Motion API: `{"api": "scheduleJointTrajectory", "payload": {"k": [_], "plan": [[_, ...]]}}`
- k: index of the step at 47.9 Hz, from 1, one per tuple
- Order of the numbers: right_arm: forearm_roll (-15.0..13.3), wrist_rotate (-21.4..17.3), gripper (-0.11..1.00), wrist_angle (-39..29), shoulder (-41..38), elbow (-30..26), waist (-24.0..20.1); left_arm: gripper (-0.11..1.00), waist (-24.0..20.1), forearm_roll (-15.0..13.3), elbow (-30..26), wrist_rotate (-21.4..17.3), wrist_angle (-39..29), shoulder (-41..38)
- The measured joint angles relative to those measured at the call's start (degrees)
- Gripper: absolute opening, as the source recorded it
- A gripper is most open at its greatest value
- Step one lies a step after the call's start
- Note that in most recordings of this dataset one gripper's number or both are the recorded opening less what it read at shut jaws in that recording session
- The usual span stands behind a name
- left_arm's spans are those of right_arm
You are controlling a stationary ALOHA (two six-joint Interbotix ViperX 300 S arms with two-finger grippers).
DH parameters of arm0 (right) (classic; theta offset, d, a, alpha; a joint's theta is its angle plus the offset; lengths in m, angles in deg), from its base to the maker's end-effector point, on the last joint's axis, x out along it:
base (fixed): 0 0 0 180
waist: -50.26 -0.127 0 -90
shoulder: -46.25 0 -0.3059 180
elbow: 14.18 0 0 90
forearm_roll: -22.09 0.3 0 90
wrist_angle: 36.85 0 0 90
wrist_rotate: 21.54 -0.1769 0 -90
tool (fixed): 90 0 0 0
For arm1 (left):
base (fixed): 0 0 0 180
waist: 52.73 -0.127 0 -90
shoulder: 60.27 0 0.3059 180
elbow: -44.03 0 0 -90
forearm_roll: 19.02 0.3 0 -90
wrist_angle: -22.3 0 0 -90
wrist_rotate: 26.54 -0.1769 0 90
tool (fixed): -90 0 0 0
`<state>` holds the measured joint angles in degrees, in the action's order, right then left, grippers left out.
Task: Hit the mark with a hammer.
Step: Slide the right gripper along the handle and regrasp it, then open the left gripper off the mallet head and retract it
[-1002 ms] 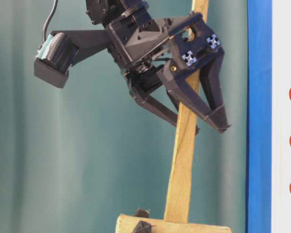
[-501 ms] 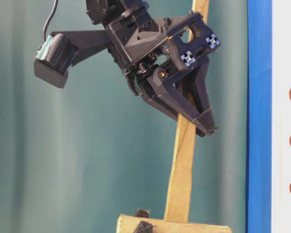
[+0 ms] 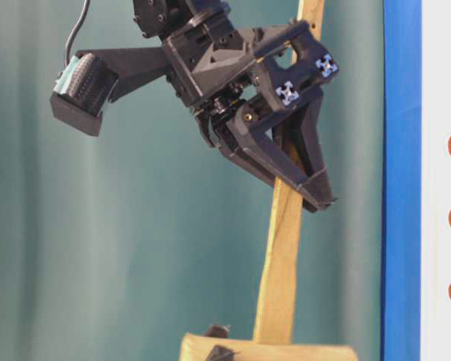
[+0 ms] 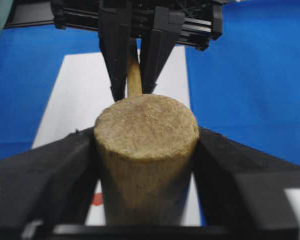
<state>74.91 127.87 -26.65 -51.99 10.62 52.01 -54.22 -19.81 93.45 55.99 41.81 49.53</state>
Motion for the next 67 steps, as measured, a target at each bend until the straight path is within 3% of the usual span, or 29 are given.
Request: {"api": "scheduleJointTrajectory", "payload": {"k": [5,12,19,40,57,67], "plan": [[0.1,0.1,0.02,0.1,-0.1,0.1,0.4,0.88,0.4,0.0,0.0,0.0,-0.4,0.1],[0.6,-0.3,0.02,0.1,-0.1,0.1,0.3,0.78,0.3,0.0,0.0,0.2,-0.9,0.2],[0.9,-1.2,0.02,0.1,1.1,1.2,0.2,0.80,-0.2,-0.1,0.1,0.9,-2.1,1.0],[1.1,-8.7,0.02,0.1,13.0,13.4,0.3,0.80,-1.5,-0.2,5.4,1.3,-12.1,15.5],[1.2,-9.1,0.02,0.0,13.6,13.7,0.3,0.79,-1.6,-0.3,7.4,1.3,-25.0,27.0],[1.2,-9.1,0.02,0.0,9.9,10.7,0.3,0.79,-1.5,-0.2,8.3,1.3,-27.3,30.1]]}}
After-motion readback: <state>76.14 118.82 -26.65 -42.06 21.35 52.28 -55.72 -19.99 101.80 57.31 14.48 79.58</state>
